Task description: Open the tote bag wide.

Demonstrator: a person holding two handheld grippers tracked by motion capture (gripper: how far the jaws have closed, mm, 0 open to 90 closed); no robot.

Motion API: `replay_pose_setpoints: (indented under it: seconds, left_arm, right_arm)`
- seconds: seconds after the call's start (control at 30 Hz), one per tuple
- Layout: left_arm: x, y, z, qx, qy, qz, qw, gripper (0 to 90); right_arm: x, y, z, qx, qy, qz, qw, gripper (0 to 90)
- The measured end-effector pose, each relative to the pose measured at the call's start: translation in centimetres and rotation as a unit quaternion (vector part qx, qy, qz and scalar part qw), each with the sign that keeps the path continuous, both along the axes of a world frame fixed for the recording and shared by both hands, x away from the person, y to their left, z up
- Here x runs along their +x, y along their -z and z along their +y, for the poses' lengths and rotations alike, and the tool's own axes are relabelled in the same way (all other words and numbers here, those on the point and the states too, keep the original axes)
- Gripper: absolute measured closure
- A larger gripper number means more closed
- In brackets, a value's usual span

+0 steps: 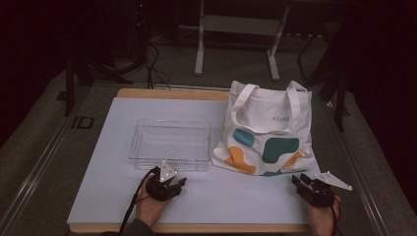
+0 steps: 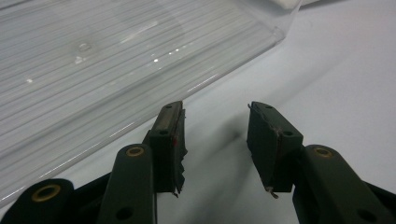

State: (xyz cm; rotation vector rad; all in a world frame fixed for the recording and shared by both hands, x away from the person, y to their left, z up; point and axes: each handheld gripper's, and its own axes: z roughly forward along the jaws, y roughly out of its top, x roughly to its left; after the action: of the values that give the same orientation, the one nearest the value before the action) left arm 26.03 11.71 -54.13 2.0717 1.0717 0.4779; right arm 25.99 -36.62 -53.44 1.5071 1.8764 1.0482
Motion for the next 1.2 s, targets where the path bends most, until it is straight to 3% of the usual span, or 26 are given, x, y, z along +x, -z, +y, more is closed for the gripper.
replay_pose_setpoints:
  seconds: [0.27,0.4,0.8,1.0,1.2]
  left_arm:
    - [-0.1,0.0,0.0,0.000,0.001,-0.007,1.0000,57.6]
    - [-0.2,0.0,-0.1,0.002,0.004,-0.010,0.9999,57.7]
    - [-0.2,0.0,-0.1,-0.003,0.019,-0.004,0.9998,60.2]
    - [-0.4,-0.3,0.0,-0.015,0.028,0.006,0.9995,61.5]
    - [-1.2,-2.1,-0.6,-0.015,0.048,-0.017,0.9986,61.5]
  right_arm:
    - [-0.1,0.0,0.1,-0.001,-0.010,-0.004,0.9999,58.1]
    - [-0.2,-0.1,0.0,0.001,0.001,-0.008,1.0000,54.8]
    - [-0.3,-0.3,-0.2,0.020,-0.014,-0.003,0.9997,58.5]
    - [-0.5,-0.4,-0.1,0.015,-0.008,0.009,0.9998,59.2]
    - [-0.6,-2.1,0.9,-0.012,-0.041,0.007,0.9991,62.1]
